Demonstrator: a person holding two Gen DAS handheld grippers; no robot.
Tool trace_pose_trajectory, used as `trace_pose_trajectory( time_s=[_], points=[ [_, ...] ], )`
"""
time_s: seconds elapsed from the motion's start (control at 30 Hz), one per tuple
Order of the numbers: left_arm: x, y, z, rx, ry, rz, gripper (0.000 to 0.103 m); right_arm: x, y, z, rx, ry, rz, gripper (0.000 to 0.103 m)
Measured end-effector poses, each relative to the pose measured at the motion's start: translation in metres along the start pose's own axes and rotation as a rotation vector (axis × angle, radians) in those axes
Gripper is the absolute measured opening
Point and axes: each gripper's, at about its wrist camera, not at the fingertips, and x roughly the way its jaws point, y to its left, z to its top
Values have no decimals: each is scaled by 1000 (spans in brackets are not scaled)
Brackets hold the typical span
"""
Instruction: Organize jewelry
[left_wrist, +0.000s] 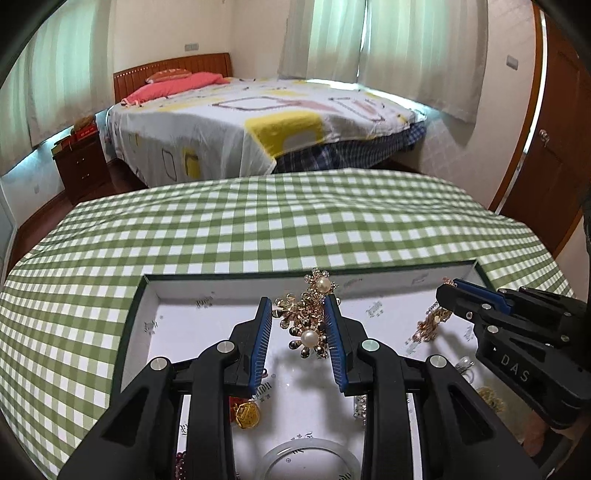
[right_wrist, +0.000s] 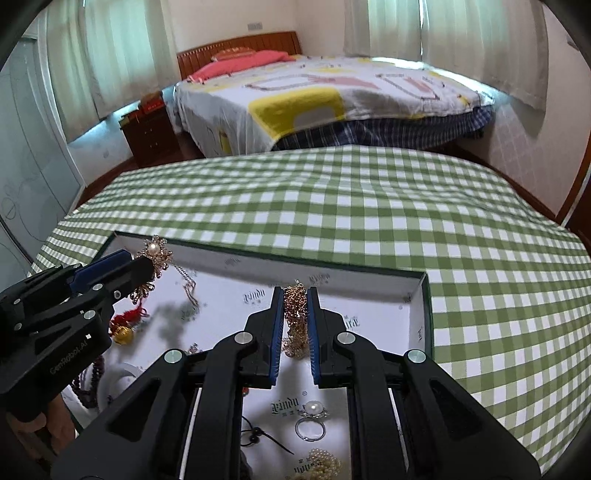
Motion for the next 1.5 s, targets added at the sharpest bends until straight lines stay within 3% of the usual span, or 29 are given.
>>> trace_pose_trajectory(
  time_s=[0.33, 0.7, 0.83, 1.0, 1.2, 1.5],
  points=[
    [16, 4, -4, -9, 79, 14, 30, 17, -5, 0, 28, 93, 15, 13],
    [22, 3, -4, -3, 109, 11, 30, 20, -6, 1, 37, 118, 13, 15],
    [20, 3, -3, -4, 98, 16, 31, 20, -7, 1, 39, 116, 11, 30],
    [20, -1, -2, 13, 94, 25, 31, 17, -7, -1, 42, 98, 5, 32],
    [11, 0, -2, -1, 55, 37, 49, 6, -6, -4, 44, 62, 0, 46],
    [-22, 1, -2, 2, -12, 68, 68, -27, -1, -12, 52, -11, -3, 56]
  ],
)
